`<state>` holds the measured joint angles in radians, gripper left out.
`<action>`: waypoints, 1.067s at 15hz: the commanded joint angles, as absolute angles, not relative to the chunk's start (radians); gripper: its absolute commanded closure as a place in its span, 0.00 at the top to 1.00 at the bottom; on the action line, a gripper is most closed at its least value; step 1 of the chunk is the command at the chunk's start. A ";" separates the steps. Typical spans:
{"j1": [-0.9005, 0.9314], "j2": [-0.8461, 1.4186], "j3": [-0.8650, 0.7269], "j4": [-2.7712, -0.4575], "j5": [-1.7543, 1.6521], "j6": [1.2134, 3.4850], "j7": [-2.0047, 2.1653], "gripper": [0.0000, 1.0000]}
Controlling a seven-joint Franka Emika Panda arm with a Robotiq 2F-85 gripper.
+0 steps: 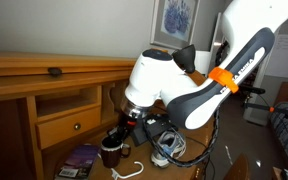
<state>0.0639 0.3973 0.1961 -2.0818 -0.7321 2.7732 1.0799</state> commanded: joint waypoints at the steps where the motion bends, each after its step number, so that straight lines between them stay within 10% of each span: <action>1: 0.020 0.215 0.213 -2.252 -0.672 2.725 1.077 0.02; 16: -0.041 -0.095 0.077 -2.530 -0.598 2.594 1.260 0.02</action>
